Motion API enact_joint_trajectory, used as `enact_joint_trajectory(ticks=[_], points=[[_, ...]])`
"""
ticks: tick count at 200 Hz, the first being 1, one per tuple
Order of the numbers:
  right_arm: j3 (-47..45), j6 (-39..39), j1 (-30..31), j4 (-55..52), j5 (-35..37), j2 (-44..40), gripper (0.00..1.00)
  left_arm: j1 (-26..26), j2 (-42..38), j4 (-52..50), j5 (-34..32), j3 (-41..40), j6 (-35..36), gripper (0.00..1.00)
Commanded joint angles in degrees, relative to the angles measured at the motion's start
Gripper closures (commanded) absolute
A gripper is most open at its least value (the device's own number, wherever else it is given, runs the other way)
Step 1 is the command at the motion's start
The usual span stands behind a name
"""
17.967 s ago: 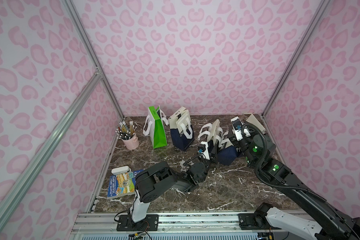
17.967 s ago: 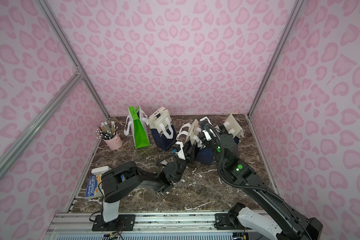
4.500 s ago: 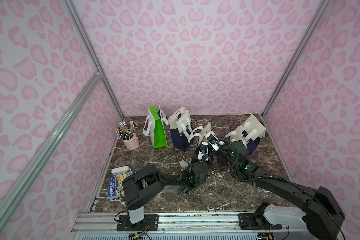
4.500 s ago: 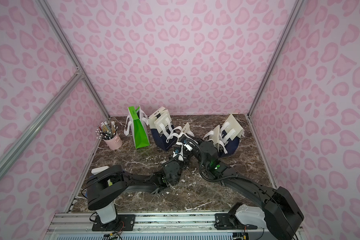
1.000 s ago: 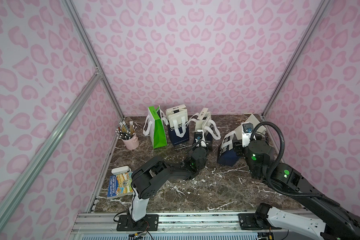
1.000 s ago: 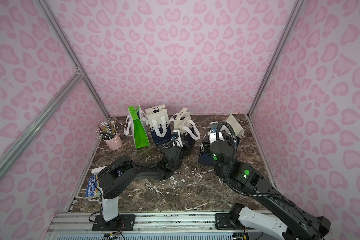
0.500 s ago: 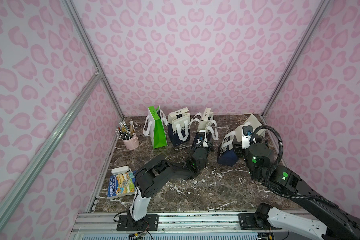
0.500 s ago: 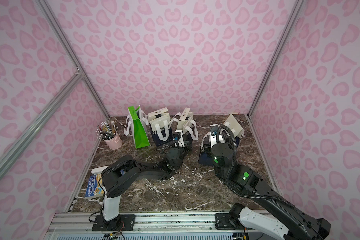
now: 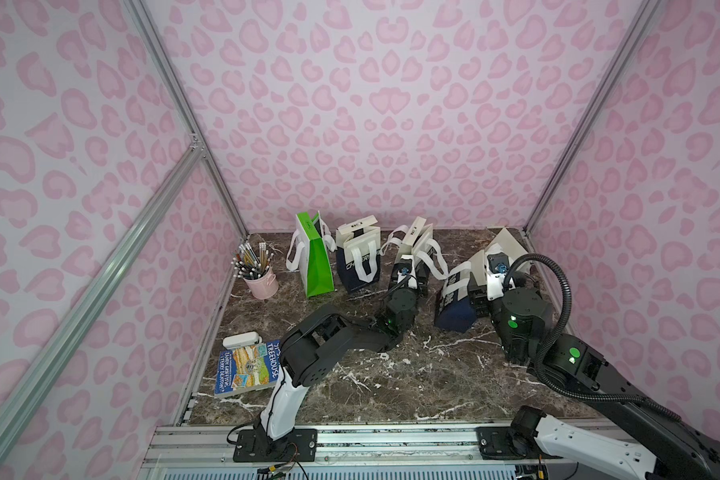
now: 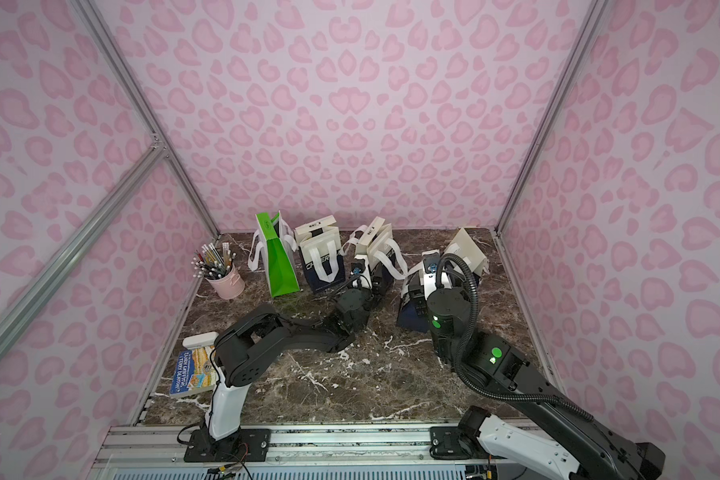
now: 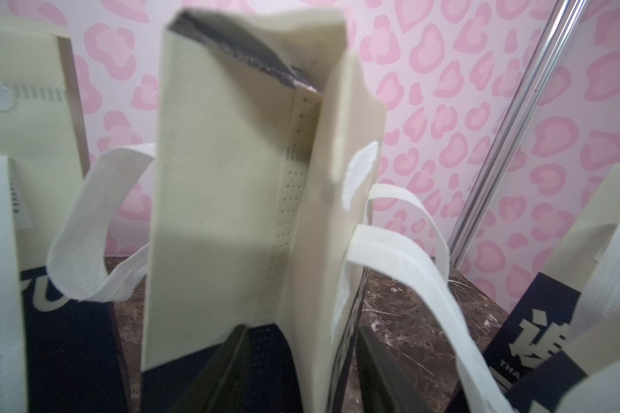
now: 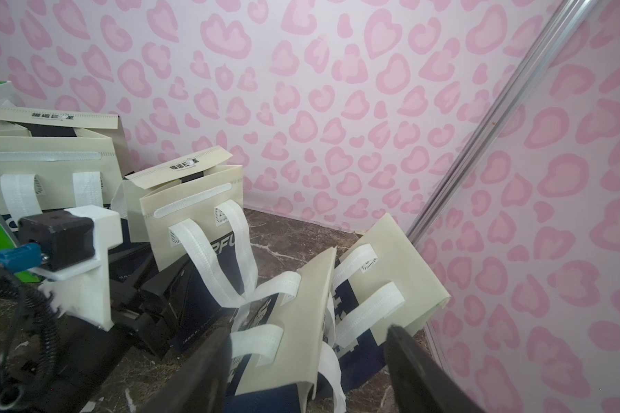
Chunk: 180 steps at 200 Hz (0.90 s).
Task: Open the takeout bag
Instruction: Move the takeout bag to the center of the board.
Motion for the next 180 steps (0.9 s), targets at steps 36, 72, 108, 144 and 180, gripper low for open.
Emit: enact_joint_trajectory(ticks=[36, 72, 108, 144, 180], points=[[-1.75, 2.21, -0.07, 3.14, 0.54, 0.09, 0.28, -1.09, -8.68, -1.76, 8.33, -10.39, -5.45, 0.32], [-2.52, 1.42, -0.08, 5.73, -0.3, 0.35, 0.28, -3.7, -14.56, -3.45, 10.6, -17.43, -5.66, 0.28], [-0.39, 2.49, -1.16, 4.68, 1.06, 0.53, 0.28, -7.47, -21.78, -3.76, 21.15, -24.48, -3.67, 0.33], [4.96, 6.04, -3.81, -0.8, 4.86, 1.71, 0.29, -12.91, -28.4, -3.68, 36.0, -28.32, -4.99, 0.38], [7.83, 6.28, -4.71, -2.57, 5.49, 1.29, 0.28, -21.03, -27.16, -3.66, 32.21, -23.97, -7.71, 0.37]])
